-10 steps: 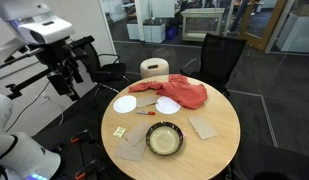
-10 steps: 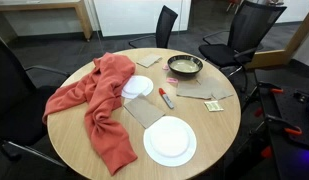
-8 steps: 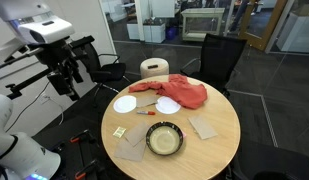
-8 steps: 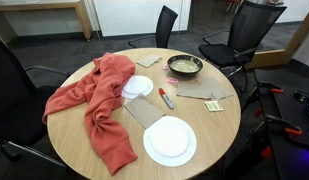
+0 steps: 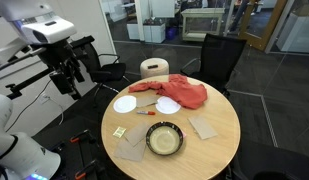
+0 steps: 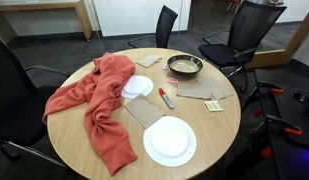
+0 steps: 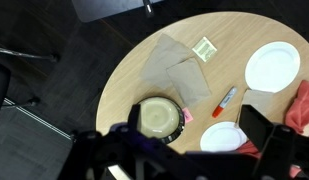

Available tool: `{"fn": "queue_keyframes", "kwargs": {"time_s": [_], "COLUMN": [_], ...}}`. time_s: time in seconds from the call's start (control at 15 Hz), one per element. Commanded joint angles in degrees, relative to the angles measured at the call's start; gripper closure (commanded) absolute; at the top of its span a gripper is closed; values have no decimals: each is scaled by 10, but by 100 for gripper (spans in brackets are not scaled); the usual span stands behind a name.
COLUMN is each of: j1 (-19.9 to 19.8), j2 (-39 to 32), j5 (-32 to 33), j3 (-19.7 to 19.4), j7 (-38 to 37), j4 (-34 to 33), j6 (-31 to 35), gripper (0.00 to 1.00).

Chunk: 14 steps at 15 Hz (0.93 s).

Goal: Put the marker in the bowl

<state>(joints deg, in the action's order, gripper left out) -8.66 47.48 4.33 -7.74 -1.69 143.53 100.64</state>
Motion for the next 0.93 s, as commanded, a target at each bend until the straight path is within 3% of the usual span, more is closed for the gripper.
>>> {"fn": "queue_keyframes", "kwargs": {"time_s": [0.0, 0.53, 0.87], "j1": [11, 48, 62], "j2": [-47, -210, -325], "j5": [-21, -74, -76], "j3": [27, 127, 145], "j7": [-33, -168, -220], "j4": [-12, -32, -61], "j6": [30, 170, 245], "gripper": [0, 0, 0]}}
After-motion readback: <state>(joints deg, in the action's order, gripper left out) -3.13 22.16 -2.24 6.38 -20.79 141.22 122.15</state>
